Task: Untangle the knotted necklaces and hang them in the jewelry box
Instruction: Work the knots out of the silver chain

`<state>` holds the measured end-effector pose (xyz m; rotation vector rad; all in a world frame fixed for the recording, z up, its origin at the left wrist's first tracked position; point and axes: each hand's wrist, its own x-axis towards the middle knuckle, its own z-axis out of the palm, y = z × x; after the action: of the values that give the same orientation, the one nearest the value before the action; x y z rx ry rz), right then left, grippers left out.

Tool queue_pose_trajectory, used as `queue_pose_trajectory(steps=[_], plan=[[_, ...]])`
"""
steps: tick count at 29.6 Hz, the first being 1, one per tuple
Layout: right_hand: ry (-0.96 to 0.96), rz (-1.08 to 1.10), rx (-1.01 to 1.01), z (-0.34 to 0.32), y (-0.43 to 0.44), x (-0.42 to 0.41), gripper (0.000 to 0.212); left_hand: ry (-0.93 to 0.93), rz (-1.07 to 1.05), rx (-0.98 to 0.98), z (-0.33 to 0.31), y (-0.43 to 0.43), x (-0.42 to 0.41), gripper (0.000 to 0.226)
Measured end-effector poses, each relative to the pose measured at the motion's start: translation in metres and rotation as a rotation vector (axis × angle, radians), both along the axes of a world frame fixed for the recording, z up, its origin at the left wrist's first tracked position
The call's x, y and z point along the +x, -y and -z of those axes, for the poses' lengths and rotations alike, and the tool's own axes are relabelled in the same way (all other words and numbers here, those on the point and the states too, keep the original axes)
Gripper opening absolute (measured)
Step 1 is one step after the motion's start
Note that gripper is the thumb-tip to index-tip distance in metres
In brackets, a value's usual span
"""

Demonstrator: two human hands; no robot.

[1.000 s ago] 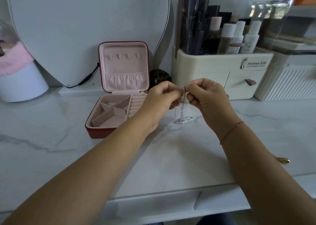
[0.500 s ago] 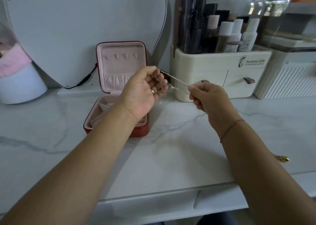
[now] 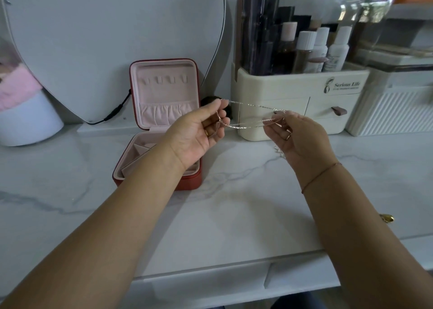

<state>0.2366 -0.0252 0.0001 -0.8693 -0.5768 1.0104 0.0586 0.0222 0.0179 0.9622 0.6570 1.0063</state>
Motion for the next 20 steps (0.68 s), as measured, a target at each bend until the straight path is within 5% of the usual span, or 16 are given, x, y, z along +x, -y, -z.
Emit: queue_pose_trajectory(steps=[4,9,20], plan=[[-0.185,-0.023,-0.007,-0.0024,-0.0008,-0.0010,0.027,-0.055,-0.013,-0.004,0.0036,-0.0010,0.0009,0.008],[0.271,0.106,-0.158,0.0022,-0.0007,-0.0001,0.012,-0.010,-0.090,-0.017,0.0046,-0.0049,-0.0008,0.008],[0.501,0.232,-0.219,0.0037,0.0031,-0.0007,0.013,0.054,-0.132,-0.004,0.0014,-0.0055,-0.0039,0.015]])
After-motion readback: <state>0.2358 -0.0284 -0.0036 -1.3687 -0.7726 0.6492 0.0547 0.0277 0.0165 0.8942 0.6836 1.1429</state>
